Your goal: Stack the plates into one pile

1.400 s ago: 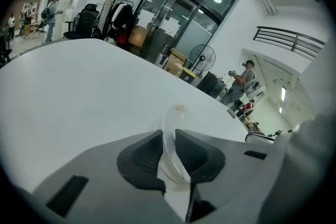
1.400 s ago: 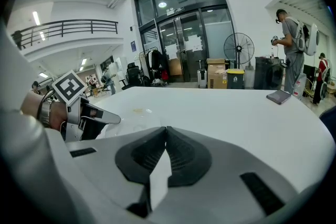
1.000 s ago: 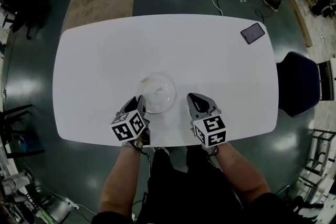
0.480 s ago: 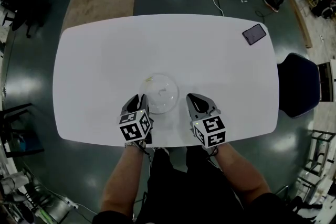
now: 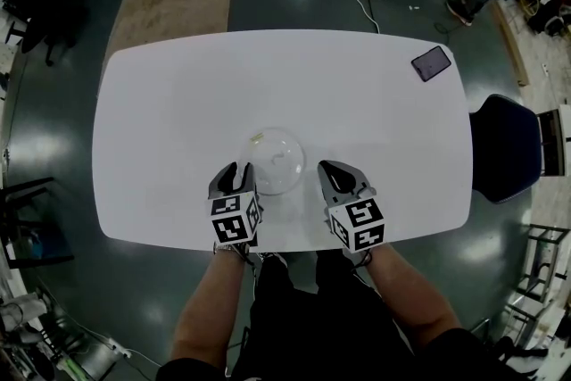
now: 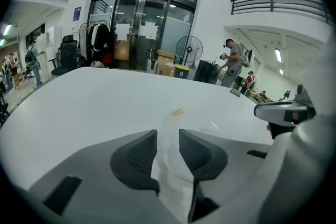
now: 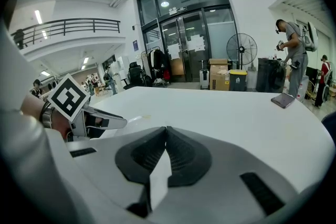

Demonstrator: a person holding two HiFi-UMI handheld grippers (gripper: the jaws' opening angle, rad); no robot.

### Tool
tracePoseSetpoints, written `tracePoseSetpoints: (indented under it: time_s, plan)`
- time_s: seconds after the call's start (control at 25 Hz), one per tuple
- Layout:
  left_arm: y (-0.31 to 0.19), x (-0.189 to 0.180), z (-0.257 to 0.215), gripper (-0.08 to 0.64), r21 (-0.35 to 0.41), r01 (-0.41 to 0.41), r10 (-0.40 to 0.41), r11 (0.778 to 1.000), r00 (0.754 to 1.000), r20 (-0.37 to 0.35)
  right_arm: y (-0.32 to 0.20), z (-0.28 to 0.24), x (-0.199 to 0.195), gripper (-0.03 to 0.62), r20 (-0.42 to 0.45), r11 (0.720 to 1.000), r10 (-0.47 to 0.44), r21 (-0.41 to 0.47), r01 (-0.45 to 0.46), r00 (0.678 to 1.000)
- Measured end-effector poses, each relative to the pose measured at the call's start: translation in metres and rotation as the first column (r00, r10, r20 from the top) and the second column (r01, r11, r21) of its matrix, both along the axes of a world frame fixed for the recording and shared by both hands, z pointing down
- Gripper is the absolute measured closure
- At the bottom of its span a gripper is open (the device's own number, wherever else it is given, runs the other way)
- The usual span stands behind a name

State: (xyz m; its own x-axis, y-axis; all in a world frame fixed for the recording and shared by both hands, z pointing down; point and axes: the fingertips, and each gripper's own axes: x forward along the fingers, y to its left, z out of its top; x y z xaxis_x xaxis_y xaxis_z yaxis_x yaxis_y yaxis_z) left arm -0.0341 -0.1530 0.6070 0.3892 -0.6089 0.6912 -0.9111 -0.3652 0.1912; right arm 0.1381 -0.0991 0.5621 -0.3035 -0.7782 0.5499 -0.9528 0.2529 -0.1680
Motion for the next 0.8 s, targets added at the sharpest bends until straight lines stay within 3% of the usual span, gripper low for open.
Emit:
tracePoseSetpoints:
  time_s: [0.16,0.32,0.48,0.64,0.8]
  plan:
    - [0.001,0.001,-0.013,0.426,0.047,-0.014,0.014,0.999,1.000,-0.004,0.001,-0.005,-0.004,0.574,-0.005,1.000,-0.010,0.016,0.010,1.000]
    - [-0.004,-0.011,-0.044,0.426,0.140,-0.048,0.048,0.989,0.999,0.003,-0.004,-0.016,-0.017,0.574,-0.015,0.999,-0.025,0.032,0.025,1.000]
    - [-0.007,-0.033,-0.083,0.443,0.248,-0.074,0.070,0.966,0.997,0.026,-0.008,-0.034,-0.030,0.574,-0.012,0.998,-0.024,0.064,0.024,1.000]
    - [-0.002,-0.055,-0.121,0.520,0.343,-0.090,0.083,0.935,0.996,0.033,-0.009,-0.055,-0.043,0.574,-0.004,0.995,-0.011,0.102,0.012,1.000]
    - [0.006,-0.072,-0.154,0.541,0.397,-0.102,0.111,0.912,0.994,-0.001,-0.009,-0.086,-0.056,0.575,0.024,0.988,-0.010,0.154,0.006,1.000]
